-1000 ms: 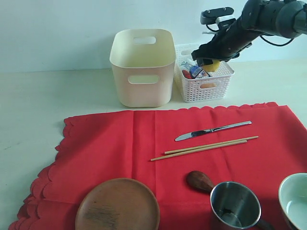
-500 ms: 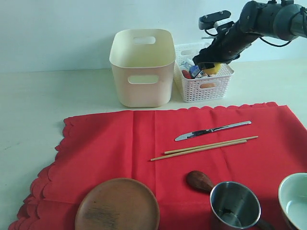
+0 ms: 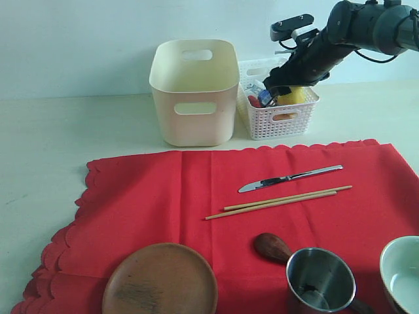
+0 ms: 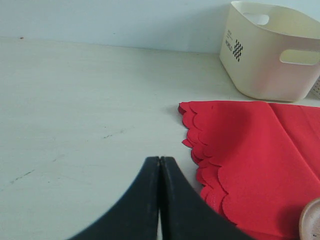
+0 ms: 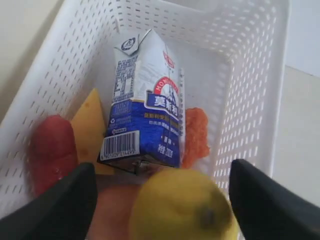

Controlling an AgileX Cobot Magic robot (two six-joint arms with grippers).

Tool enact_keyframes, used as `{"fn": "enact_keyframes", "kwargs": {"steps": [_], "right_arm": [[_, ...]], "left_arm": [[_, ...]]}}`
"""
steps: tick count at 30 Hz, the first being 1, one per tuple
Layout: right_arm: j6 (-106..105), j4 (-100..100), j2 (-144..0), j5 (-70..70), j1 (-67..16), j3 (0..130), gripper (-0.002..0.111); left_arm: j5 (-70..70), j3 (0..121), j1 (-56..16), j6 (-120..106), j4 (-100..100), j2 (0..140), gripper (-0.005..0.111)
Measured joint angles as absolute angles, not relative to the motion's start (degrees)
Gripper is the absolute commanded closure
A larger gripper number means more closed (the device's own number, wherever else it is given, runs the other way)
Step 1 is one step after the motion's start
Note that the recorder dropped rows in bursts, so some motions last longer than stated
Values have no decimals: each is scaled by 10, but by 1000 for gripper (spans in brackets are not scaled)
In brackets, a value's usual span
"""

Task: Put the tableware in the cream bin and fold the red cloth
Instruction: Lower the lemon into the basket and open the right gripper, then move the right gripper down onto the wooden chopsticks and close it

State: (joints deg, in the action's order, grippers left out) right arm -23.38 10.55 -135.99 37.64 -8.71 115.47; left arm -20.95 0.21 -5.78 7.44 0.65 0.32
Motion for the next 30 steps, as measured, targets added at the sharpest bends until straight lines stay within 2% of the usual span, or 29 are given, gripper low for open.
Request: {"fn": "enact_keyframes", "kwargs": {"steps": [17,30], "right_arm": [[-234,104,-1321,402,-87,1155,35],[-213,88,-1244,535,-87,1155,37]], "left_arm": [[-209,2,-58,74,6,3,107],[-209,2,-58,74,6,3,107]]}}
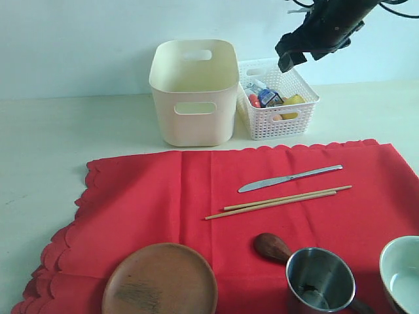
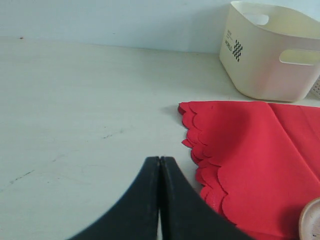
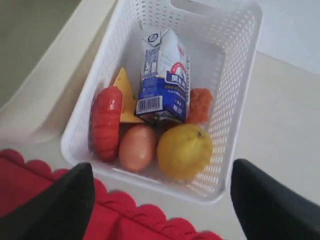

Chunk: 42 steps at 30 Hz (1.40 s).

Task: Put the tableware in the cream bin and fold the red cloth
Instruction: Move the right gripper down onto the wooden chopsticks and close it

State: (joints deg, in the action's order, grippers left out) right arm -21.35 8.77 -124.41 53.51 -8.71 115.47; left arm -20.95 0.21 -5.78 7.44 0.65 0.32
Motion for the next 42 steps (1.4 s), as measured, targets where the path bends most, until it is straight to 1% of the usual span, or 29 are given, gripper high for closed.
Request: {"fn": "enact_keyframes", "kwargs": {"steps": [13,20,29,42], "right_arm": [[-168,53,-1166,660,-87,1155,37],[-153,46,-1123,694,-87,1143,37],[-148,45,-1025,687,-87,1022,37],[-148,47,-879,601,-87,800,38]], "left_arm": [[-209,2,-58,74,6,3,107],[-209,2,-58,74,6,3,107],[-209,2,-58,74,6,3,107],[-209,2,-58,74,6,3,107]]}}
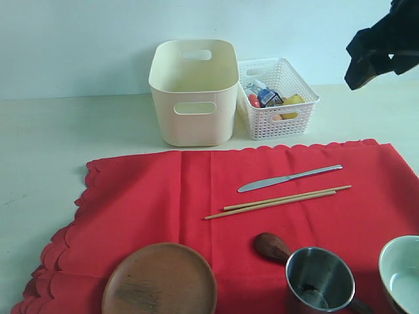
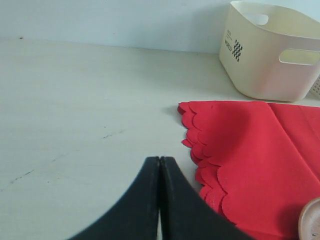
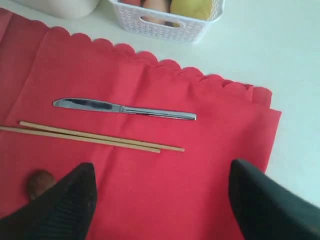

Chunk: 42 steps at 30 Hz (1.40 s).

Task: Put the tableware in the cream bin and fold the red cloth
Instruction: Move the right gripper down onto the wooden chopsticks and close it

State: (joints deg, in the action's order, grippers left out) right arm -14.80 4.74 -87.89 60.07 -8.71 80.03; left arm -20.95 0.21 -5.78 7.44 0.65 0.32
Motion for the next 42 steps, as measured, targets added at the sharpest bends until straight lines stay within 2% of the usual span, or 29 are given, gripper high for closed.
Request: {"fn": "enact_keyframes", "kwargs": {"steps": [13,26,33,42], "right_arm": [[-273,122,-862,514,-87,662,38],[-545,146,-1001,453,-87,652,38],[-702,148,-1075,433,-87,652,52],[-730,126,-1090,411,-87,654,55]], "left_arm": [[-209,2,-58,74,6,3,107],[-209,2,-58,74,6,3,107],[-209,2,-58,74,6,3,107],[-209,2,-58,74,6,3,107]]}}
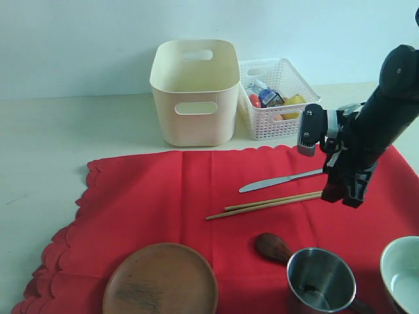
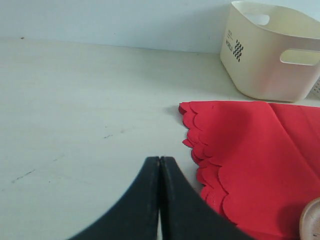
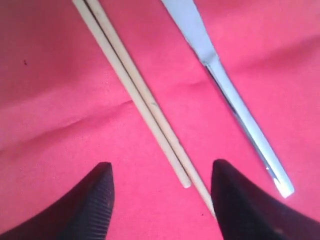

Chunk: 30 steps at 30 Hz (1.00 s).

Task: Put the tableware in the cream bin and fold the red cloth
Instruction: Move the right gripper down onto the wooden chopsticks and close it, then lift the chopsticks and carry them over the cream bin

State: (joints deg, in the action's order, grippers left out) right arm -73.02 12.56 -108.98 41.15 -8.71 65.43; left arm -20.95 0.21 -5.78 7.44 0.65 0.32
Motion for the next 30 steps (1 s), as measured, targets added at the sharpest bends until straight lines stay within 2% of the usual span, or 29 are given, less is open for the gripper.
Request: {"fn": "enact_keyframes", "kwargs": {"steps": [8,15,21,24,29,30], "right_arm": [[-734,129,-1156,530,-87,753,56],[-735,56,-1209,555,-137,805,61],[-730,54,-1233,570,-146,827,66],[-726,51,-1243,578,-146,834,74],[-724,46,-1247,579,-146,838,108],[-724,43,-1247,579,-146,838,108]], "left_arm": [[-209,2,-58,74,6,3,107],[-209,2,-58,74,6,3,107],[-209,2,-58,74,6,3,107],[-209,2,-58,74,6,3,107],[-209,2,-58,74,6,3,107],[-209,2,-58,74,6,3,107]]}}
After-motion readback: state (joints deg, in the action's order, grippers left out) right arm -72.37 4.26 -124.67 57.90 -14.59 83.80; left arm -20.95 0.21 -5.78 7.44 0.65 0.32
